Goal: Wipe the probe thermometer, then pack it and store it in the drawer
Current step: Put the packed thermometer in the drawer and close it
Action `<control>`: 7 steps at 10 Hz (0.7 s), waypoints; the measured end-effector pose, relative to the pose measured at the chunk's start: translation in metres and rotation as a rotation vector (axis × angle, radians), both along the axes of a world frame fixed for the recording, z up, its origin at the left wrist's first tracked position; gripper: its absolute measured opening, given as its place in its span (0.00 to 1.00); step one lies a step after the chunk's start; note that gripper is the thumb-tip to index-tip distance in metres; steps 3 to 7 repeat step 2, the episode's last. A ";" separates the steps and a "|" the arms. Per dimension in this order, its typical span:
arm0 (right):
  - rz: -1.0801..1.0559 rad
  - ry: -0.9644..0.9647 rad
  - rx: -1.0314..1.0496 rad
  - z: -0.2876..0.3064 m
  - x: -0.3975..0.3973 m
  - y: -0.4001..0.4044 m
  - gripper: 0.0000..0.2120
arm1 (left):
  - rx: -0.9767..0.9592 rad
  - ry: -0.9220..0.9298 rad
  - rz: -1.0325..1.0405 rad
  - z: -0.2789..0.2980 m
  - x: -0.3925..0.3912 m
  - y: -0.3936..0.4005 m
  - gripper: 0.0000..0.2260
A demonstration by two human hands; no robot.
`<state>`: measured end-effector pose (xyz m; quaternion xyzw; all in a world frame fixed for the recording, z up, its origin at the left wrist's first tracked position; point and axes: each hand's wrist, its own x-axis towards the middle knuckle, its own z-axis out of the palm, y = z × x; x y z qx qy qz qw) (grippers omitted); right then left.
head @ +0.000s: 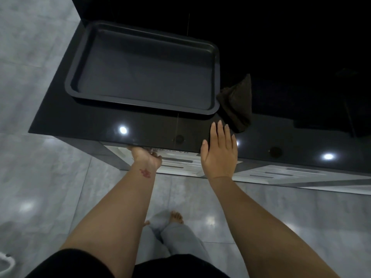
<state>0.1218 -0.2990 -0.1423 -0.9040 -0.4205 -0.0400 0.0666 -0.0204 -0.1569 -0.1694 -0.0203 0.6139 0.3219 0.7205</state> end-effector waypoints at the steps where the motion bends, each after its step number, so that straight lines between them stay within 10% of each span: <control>1: -0.001 0.003 -0.002 0.000 -0.001 0.000 0.28 | -0.024 -0.070 0.005 0.000 -0.001 -0.001 0.23; 7: 0.000 0.015 -0.013 0.001 0.000 -0.001 0.28 | -0.096 -0.061 -0.038 0.018 -0.005 -0.007 0.23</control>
